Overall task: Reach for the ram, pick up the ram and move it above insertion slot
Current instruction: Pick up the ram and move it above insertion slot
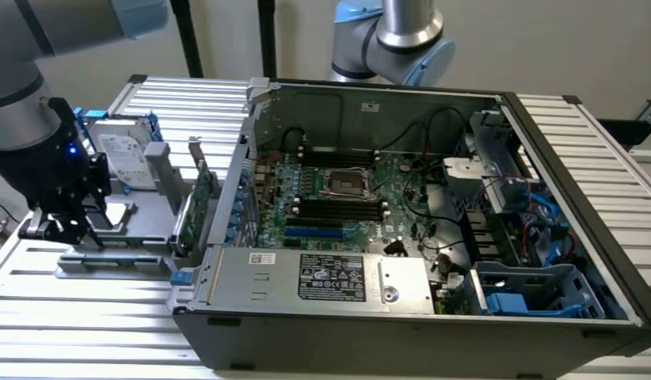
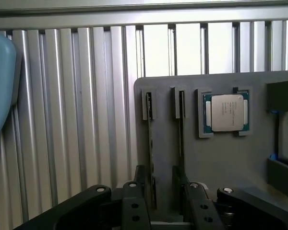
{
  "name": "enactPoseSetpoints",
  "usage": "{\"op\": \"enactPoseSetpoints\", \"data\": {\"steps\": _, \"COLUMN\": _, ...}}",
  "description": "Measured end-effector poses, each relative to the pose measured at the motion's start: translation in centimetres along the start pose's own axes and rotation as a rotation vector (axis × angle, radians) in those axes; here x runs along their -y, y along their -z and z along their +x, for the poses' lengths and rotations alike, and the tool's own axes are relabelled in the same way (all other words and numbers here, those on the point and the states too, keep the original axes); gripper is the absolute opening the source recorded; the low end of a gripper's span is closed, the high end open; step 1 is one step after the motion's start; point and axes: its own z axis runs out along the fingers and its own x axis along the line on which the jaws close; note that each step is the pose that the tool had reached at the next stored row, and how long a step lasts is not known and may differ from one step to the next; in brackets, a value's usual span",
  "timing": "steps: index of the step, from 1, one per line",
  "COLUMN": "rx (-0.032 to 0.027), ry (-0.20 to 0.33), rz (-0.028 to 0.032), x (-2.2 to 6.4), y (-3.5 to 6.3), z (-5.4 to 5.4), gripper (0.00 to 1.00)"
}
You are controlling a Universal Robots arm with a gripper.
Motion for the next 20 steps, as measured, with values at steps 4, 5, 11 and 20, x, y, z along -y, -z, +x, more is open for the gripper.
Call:
{"op": "enactPoseSetpoints", "data": {"steps": 4, "rx": 0.0002, "ry": -0.004, "rz": 0.0002, "x": 0.02, "y": -0.74, "z": 0.2, "gripper": 0.36}}
{"op": "enactPoseSetpoints", "data": {"steps": 5, "rx": 0.0001, "ry": -0.004, "rz": 0.0001, "x": 0.01, "y": -0.91, "z": 0.2, "gripper": 0.36}}
{"op": "enactPoseSetpoints", "data": {"steps": 11, "rx": 0.0001, "ry": -0.004, "rz": 0.0001, "x": 0.04, "y": -2.0, "z": 0.3, "gripper": 0.36}}
{"op": "enactPoseSetpoints", "data": {"steps": 20, "rx": 0.0002, "ry": -0.004, "rz": 0.0002, "x": 0.05, "y": -3.65, "z": 0.3, "gripper": 0.36}}
